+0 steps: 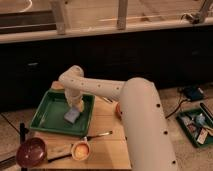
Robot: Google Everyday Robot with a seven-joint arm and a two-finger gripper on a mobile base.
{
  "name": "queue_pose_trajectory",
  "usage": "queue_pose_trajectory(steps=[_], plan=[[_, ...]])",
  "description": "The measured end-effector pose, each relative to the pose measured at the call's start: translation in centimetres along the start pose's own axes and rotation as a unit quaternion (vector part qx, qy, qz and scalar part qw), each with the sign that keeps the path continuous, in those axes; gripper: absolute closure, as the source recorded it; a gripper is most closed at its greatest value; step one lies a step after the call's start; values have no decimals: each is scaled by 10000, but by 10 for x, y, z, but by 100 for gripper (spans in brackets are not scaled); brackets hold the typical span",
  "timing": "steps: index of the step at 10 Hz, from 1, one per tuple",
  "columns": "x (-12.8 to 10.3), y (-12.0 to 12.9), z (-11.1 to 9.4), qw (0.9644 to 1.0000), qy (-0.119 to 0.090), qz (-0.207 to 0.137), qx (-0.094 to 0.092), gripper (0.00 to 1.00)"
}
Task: Wipe tray with sponge
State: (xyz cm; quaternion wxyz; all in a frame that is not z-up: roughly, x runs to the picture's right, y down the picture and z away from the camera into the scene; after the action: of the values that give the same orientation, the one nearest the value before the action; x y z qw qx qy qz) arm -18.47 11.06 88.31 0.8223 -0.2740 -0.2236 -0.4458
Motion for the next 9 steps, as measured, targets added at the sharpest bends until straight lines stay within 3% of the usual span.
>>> queue_pose_trajectory(steps=[2, 4, 6, 7, 9], plan=[[-10, -16, 3, 9997, -53, -244, 53, 100], [-22, -14, 9, 9992, -131, -385, 34, 100], [-24, -3, 14, 9993, -181, -318, 30, 100], [-14, 14, 13, 9997, -181, -134, 64, 100], [-1, 26, 8, 9998, -146, 13, 112, 100]])
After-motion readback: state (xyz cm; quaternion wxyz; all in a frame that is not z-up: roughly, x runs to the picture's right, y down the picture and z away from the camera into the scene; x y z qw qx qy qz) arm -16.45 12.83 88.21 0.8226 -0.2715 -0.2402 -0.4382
